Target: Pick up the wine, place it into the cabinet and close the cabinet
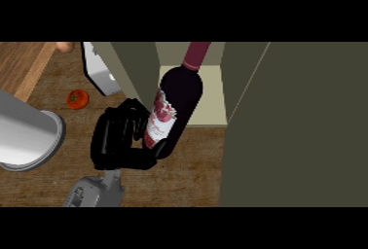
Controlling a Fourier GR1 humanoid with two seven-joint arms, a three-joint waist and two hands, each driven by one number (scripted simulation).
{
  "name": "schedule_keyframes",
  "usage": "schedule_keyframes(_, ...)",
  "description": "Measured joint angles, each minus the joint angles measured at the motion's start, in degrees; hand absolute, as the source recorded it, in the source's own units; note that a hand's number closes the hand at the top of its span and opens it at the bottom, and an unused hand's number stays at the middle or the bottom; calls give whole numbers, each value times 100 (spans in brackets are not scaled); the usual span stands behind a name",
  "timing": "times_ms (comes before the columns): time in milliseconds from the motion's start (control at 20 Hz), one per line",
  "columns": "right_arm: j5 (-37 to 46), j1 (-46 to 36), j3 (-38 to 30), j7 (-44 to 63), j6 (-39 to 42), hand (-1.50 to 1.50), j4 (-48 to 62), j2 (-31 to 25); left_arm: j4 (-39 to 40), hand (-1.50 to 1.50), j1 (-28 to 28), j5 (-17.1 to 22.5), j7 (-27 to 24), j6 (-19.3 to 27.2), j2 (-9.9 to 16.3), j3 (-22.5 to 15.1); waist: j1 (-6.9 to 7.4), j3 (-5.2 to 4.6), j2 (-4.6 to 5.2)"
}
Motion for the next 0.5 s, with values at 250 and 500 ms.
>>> schedule_keyframes(250, 163, 149, 175, -92, -15, -150, -35, 89, 685, 150, -544, -261, -216, 307, -48, -118, -7, 0, 0)
schedule_keyframes(500, 103, 65, 69, -113, 19, -150, 33, 28, 1582, 150, -1210, -317, -359, 718, -62, -363, -24, -2, 5)
